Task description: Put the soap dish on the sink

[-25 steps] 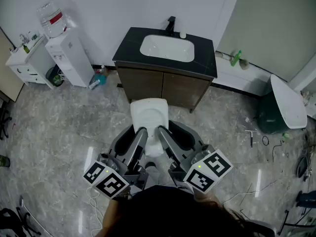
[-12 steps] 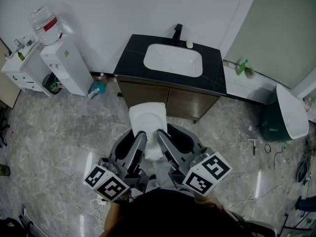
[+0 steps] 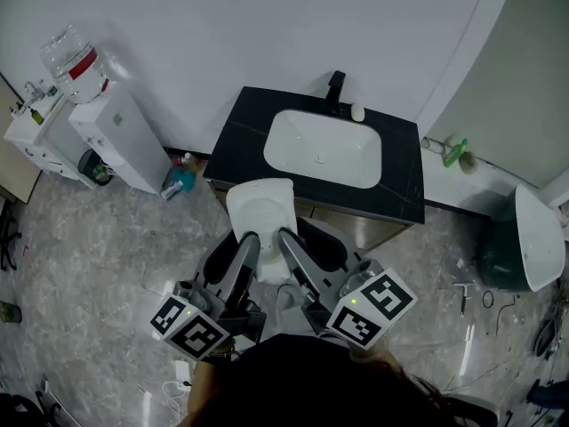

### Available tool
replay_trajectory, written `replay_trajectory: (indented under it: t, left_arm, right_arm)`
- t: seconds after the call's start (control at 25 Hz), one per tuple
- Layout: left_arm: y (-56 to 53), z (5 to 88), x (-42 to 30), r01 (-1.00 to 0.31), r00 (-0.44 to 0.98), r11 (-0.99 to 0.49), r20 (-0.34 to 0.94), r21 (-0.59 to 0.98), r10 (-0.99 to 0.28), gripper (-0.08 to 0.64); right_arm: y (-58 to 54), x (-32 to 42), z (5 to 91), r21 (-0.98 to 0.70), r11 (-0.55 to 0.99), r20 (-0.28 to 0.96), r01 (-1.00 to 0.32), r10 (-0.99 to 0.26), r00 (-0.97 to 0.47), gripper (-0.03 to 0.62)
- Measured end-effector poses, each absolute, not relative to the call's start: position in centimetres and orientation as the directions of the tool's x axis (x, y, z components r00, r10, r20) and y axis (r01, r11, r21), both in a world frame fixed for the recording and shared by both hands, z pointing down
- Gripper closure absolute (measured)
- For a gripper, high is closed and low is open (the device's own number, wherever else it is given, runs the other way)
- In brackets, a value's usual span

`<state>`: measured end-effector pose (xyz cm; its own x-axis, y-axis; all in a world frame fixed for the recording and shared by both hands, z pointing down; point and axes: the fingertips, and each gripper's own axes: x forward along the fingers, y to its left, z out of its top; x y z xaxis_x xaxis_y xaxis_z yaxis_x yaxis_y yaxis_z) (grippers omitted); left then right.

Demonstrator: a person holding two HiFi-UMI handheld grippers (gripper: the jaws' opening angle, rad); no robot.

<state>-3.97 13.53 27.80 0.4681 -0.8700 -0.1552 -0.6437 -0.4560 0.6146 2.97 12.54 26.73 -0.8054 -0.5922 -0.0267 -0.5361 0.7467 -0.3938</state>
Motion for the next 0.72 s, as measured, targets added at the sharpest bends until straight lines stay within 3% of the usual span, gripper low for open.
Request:
replay_trajectory:
  t: [0.44,0.72]
  left_arm:
    - [2.8,28.6,-6.0,-0.675,0.425,-0.391,-0.104,0.625,-0.899,0.433]
    - [-3.6,29.4,-7.7,-0.657,0.467,-0.422,-0.102,0.625,-0.878,0.433]
  right_arm:
    - [1.4,0.9,27.7,-0.435,0.754,-0.008,-0.493,-0.550,-0.835,0.480]
    - [-4.6,-0.8,28.5,-0.431,0.729,0.002,-0.532,-0.588,-0.809,0.480]
